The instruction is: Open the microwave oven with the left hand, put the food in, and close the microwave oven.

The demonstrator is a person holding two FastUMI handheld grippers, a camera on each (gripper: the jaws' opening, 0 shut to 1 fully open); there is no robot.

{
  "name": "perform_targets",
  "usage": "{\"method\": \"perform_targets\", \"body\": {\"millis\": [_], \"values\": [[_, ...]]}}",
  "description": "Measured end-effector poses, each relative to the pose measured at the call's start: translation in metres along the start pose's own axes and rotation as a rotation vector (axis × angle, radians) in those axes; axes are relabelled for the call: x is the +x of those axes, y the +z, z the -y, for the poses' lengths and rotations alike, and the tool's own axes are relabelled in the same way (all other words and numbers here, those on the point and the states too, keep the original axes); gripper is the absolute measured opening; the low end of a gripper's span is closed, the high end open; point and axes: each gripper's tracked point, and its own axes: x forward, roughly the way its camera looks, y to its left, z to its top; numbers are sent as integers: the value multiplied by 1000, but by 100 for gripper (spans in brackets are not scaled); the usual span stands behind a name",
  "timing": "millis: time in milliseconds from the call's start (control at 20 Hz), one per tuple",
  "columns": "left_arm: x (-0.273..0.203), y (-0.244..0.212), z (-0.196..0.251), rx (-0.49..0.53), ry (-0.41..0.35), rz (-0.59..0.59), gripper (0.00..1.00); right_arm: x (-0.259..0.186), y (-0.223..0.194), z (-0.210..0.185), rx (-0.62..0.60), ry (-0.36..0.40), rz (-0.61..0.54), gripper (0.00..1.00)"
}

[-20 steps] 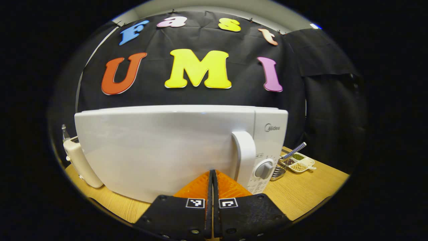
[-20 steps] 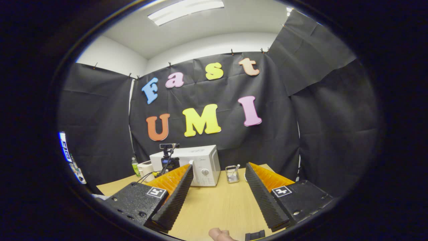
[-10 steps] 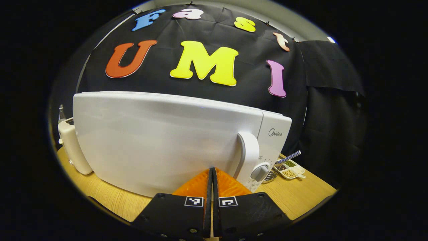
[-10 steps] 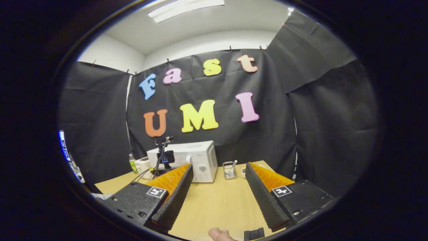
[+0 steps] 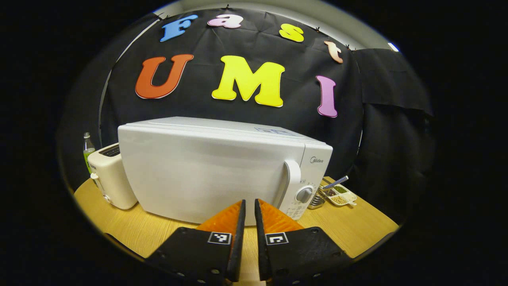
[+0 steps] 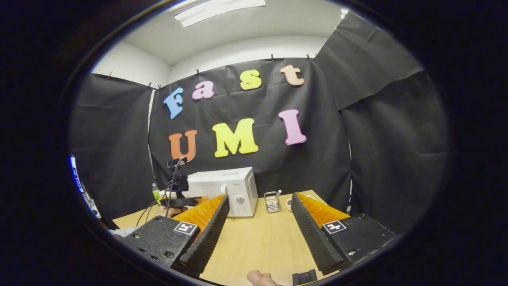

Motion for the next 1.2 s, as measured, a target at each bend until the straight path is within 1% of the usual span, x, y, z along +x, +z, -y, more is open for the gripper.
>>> {"method": "perform_targets", "body": {"millis": [50,100,150,200,250,300,350,400,450,500,550,600,700,750,800,850,950,1000,1050,1100,1200], "values": [[-15,7,-8,-5,23,5,16,-1,0,0,0,-3,1,89],[-30,15,-14,-6,47,15,58,-2,1,-2,2,-4,3,89],[-45,24,-23,3,84,34,72,-3,3,-6,2,-2,5,89],[-61,32,-30,24,118,55,96,-4,3,-8,1,-2,3,89],[-75,40,-36,48,151,69,96,-5,3,-11,-2,0,3,89],[-92,46,-38,67,167,77,93,-7,5,-14,-7,2,2,89],[-108,51,-37,76,169,88,80,-9,6,-18,-12,4,3,89],[-125,54,-37,78,175,88,93,-11,8,-21,-17,3,3,89],[-141,57,-37,72,180,95,93,-13,12,-24,-26,4,12,89],[-158,63,-35,56,175,114,93,-17,18,-26,-35,2,26,100],[-177,67,-32,37,160,123,93,-21,22,-28,-46,-2,37,100],[-194,70,-28,28,155,138,93,-24,27,-31,-56,-5,49,89],[-228,77,-28,48,171,174,94,-29,36,-37,-69,-7,58,89],[-243,82,-26,71,181,194,93,-33,40,-40,-66,-5,56,100],[-260,84,-24,89,197,206,93,-36,45,-44,-62,-2,52,100],[-277,90,-20,106,217,223,93,-39,51,-47,-62,-3,50,89],[-305,103,-9,134,224,269,93,-45,67,-52,-73,-11,70,89],[-319,108,-2,142,217,291,93,-49,74,-54,-85,-16,87,100],[-331,105,10,136,202,292,93,-54,81,-57,-97,-23,104,100],[-342,107,16,133,199,299,93,-57,87,-59,-108,-29,113,90],[-368,120,28,130,199,347,93,-61,94,-65,-120,-32,117,90]]}}
